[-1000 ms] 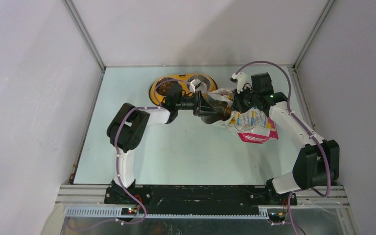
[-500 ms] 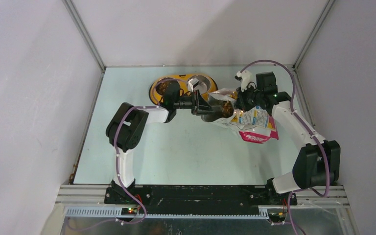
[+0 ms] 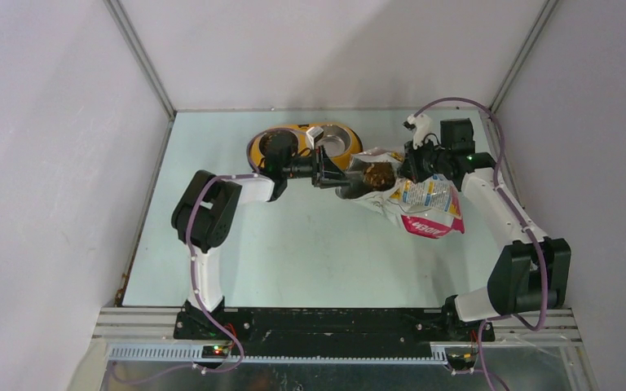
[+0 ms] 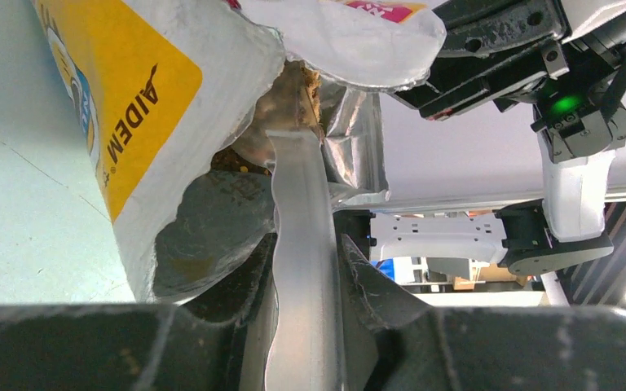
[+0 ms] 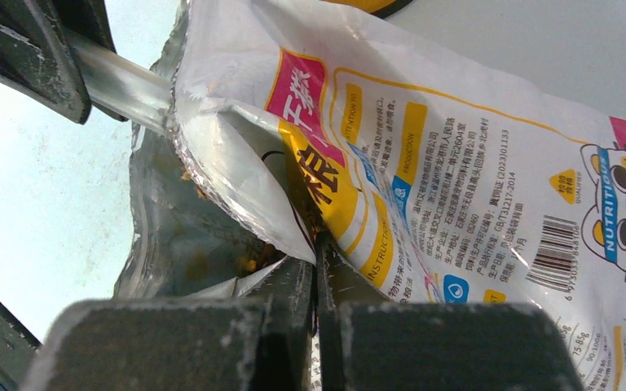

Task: Serve the pet food
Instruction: Collect the pet food from the pet food bag.

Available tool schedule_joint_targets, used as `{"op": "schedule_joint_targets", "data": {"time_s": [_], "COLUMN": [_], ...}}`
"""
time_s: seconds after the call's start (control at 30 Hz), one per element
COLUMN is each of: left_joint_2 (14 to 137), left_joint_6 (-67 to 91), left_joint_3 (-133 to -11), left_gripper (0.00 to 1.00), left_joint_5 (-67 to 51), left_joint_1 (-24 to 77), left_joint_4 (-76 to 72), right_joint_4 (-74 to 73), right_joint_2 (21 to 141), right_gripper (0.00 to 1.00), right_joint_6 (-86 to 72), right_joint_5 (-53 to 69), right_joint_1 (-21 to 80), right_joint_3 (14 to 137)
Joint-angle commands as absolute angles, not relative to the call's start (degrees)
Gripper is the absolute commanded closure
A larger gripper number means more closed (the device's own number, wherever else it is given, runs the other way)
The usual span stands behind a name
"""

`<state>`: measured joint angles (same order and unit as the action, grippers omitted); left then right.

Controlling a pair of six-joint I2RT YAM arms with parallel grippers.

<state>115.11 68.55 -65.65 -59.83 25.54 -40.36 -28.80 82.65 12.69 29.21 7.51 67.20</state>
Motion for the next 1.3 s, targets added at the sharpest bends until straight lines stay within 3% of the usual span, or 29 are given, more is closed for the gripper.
{"op": "schedule_joint_targets", "data": {"time_s": [0.0, 1.27], "left_joint_2": [110.5, 108.0], "left_joint_6": [68.2, 71.7], "left_joint_3": [-65.7, -64.5], "left_gripper": [1.0, 1.0], "left_joint_5": [-60.9, -61.5], "left_joint_1": [24.5, 23.5], "left_joint_4": [-44.4, -49.0], "right_joint_4": [-31.0, -31.2], "right_joint_2": [80.9, 82.1], "right_gripper": [1.0, 1.0], "right_joint_6": [14.7, 15.4], "right_joint_5": [27.8, 26.3], "right_joint_1": [4.9, -1.9], "right_joint_3": [66.8, 66.8]}}
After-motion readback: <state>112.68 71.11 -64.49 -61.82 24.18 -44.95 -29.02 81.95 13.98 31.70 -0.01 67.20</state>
